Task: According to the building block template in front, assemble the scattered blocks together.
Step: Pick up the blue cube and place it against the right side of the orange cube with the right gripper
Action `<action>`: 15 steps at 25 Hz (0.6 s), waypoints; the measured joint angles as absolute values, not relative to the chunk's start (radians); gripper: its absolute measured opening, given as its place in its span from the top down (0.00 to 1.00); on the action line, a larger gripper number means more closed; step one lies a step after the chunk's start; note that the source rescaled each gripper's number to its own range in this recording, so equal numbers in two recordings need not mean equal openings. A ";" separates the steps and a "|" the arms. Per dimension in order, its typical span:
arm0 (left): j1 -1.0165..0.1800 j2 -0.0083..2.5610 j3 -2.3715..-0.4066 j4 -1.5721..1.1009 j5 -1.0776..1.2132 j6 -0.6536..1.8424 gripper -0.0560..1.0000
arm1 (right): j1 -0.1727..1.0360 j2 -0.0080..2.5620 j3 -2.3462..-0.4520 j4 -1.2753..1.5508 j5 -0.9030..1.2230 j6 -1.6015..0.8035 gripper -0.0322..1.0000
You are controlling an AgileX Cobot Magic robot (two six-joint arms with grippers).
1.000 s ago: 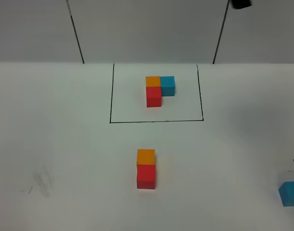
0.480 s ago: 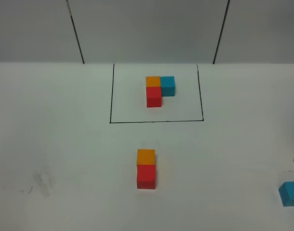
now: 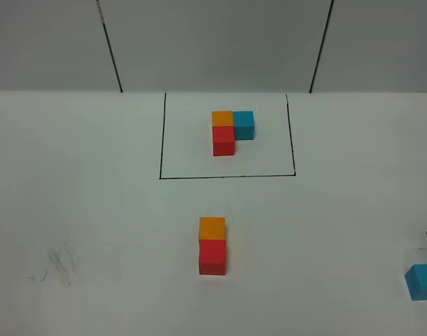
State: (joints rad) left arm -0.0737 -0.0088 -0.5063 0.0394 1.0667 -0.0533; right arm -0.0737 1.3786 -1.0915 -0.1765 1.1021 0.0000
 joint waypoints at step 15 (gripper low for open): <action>-0.074 -0.009 -0.506 0.039 1.067 -0.053 0.34 | -0.074 1.289 -0.787 0.075 0.837 -0.227 0.00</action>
